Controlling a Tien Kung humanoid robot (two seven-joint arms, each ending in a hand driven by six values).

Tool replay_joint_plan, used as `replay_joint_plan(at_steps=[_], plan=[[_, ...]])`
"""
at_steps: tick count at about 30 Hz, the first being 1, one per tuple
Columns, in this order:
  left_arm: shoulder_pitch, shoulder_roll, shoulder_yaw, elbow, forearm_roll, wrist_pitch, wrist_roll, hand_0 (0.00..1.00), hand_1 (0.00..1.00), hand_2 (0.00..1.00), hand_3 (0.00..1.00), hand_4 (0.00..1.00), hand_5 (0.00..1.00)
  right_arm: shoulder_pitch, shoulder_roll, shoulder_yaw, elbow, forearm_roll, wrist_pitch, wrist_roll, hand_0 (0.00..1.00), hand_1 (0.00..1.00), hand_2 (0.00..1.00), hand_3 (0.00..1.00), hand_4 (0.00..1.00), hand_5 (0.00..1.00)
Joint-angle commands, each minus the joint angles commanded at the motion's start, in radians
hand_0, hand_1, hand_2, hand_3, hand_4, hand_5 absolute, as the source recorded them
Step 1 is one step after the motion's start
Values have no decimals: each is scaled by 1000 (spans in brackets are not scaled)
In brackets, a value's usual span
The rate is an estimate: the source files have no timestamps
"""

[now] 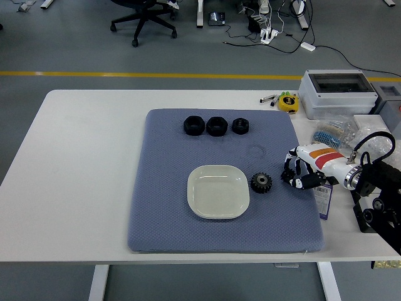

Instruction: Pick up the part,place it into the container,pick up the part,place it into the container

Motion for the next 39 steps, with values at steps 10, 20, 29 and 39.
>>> replay_joint_plan(at_steps=[10, 20, 29, 39], plan=[[1, 1, 0, 0, 1, -1, 0, 683, 639, 650, 553, 615, 582, -13, -15, 50, 102, -18, -11, -3, 2, 96, 255, 465, 832, 200], [1, 1, 1, 0, 0, -1, 0, 683, 639, 650, 553, 616, 582, -10, -15, 75, 134, -96, 66, -40, 59, 182, 346, 504, 720, 336], [1, 1, -2, 0, 5, -2, 2, 683, 637, 648, 553, 616, 582, -12, -9, 90, 109, -154, 110, -57, 241, 327, 604, 824, 998, 497], [2, 0, 1, -1, 2, -2, 1, 682, 637, 648, 553, 616, 582, -10, 0, 77, 73, -142, 104, -57, 237, 323, 620, 829, 998, 506]])
